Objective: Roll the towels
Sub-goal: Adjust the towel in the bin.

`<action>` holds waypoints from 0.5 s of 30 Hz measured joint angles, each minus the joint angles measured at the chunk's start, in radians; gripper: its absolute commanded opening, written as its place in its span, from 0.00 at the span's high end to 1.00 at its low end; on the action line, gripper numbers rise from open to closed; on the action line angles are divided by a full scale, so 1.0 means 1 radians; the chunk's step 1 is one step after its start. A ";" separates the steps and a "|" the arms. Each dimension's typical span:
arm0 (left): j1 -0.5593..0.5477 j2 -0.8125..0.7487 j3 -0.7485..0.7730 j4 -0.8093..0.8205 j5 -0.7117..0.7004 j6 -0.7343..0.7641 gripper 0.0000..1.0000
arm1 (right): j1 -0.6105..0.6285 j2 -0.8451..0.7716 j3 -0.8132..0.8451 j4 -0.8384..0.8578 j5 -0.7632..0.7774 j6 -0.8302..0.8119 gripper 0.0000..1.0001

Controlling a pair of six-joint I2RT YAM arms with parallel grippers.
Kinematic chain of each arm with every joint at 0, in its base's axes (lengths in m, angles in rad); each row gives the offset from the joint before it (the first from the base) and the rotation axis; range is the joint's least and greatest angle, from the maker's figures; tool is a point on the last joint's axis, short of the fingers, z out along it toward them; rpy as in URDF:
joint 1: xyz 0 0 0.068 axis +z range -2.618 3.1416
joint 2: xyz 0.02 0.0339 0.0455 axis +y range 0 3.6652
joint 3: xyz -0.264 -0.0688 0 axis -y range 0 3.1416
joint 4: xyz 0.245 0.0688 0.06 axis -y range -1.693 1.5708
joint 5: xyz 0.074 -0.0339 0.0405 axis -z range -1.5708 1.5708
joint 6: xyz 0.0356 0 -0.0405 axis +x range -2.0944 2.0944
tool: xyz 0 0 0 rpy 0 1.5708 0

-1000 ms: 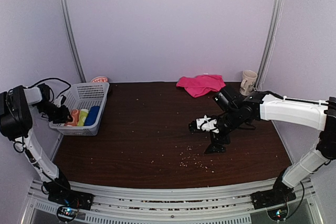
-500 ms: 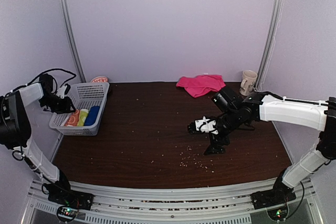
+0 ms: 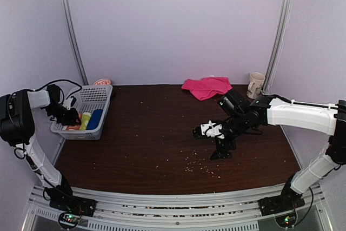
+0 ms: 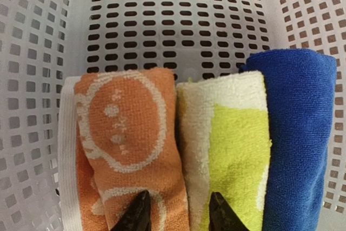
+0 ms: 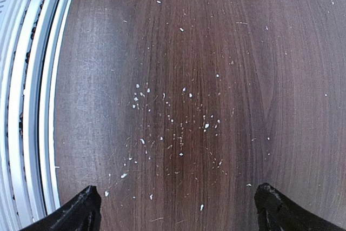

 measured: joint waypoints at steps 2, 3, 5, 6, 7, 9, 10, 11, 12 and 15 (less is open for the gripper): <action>0.000 0.000 0.000 0.009 -0.018 -0.002 0.60 | 0.000 0.000 0.000 0.000 0.000 0.000 0.00; -0.001 0.000 0.000 0.013 -0.029 -0.003 0.60 | 0.000 0.000 0.000 0.000 0.001 0.000 0.00; -0.001 0.000 0.000 0.016 -0.048 -0.003 0.60 | 0.000 0.000 0.000 0.000 0.001 0.000 0.00; -0.001 0.000 0.000 0.016 -0.058 -0.003 0.59 | 0.000 0.000 0.000 0.000 0.002 0.000 0.00; -0.001 0.000 -0.001 0.016 -0.067 -0.003 0.59 | 0.000 0.000 0.000 0.000 0.002 0.000 0.00; -0.001 0.000 -0.002 0.018 -0.082 -0.003 0.59 | 0.000 0.000 0.000 0.000 0.002 0.000 0.00; -0.001 0.000 -0.003 0.020 -0.089 -0.003 0.59 | 0.000 0.000 0.000 0.000 0.002 0.000 0.00; -0.001 0.000 -0.005 0.022 -0.096 -0.003 0.59 | 0.000 0.000 0.000 0.000 0.002 0.000 0.00; -0.001 0.000 -0.007 0.023 -0.104 -0.003 0.59 | 0.000 0.000 0.000 0.000 0.002 0.000 0.00; -0.001 0.000 -0.012 0.030 -0.129 -0.002 0.58 | 0.000 0.000 0.000 0.000 0.002 0.000 0.00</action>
